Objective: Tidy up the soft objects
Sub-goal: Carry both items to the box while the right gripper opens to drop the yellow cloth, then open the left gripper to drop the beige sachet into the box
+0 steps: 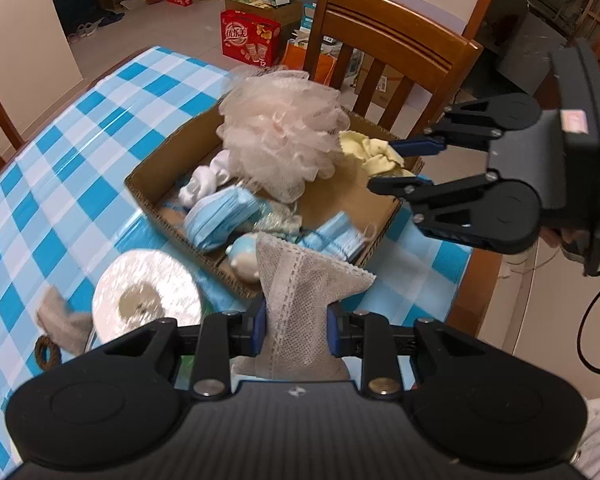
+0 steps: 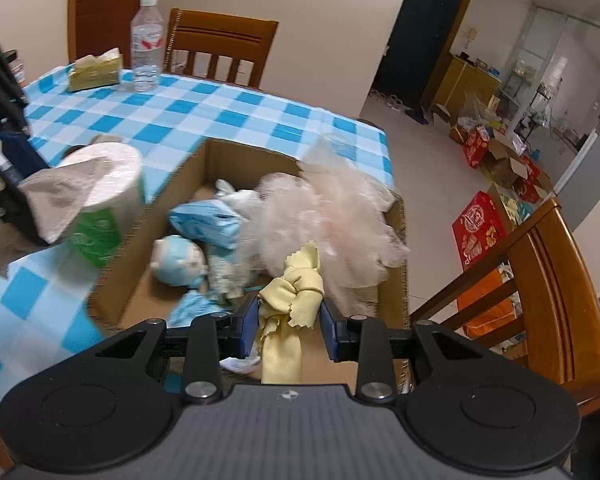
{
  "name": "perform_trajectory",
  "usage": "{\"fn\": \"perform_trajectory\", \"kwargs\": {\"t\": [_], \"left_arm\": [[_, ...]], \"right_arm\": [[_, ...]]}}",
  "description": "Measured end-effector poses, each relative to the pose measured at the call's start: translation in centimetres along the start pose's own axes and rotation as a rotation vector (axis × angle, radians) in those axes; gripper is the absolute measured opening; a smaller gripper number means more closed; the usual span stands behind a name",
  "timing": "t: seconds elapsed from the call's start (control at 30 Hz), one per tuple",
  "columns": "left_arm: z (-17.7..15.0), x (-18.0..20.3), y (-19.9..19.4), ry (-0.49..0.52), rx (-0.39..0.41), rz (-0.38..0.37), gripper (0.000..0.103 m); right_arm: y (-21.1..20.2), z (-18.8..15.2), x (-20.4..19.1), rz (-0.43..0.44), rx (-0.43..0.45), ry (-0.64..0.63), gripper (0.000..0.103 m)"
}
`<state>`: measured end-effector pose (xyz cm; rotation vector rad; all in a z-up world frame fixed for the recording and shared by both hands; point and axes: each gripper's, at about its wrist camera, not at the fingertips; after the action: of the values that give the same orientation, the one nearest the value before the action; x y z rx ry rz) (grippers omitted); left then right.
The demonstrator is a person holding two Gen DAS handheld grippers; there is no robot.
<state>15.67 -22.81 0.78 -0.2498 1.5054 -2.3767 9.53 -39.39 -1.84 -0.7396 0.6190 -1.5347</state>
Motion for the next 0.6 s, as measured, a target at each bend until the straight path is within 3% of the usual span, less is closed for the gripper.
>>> {"fn": "perform_trajectory", "kwargs": {"t": [0.07,0.1,0.13,0.2,0.6], "left_arm": [[0.8,0.2,0.5,0.000,-0.001,0.003,0.027],[1.2,0.3,0.7,0.003,-0.002,0.005,0.027],[1.6,0.4,1.0,0.005,-0.002,0.006,0.027],[2.4,0.5,1.5,0.011,-0.003,0.007,0.027],[7.9,2.3,4.8,0.083,0.024,-0.025,0.027]], "right_arm": [[0.7,0.2,1.0,-0.006,0.006,0.025,0.051],[0.8,0.2,1.3,-0.007,0.008,0.033,0.065],[0.8,0.1,1.7,0.000,0.018,0.043,0.072],[0.6,-0.1,2.1,0.007,0.030,0.060,0.081],[-1.1,-2.9,3.9,-0.001,0.020,0.132,0.096]]}}
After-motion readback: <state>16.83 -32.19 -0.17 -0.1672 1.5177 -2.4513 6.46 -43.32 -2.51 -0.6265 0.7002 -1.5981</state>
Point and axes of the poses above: each gripper's, at about its wrist camera, not at the fingertips, and y roughly the way its jaws point, x to its right, z to its top, and after that the axes turned 11 degrees about y, right-handed
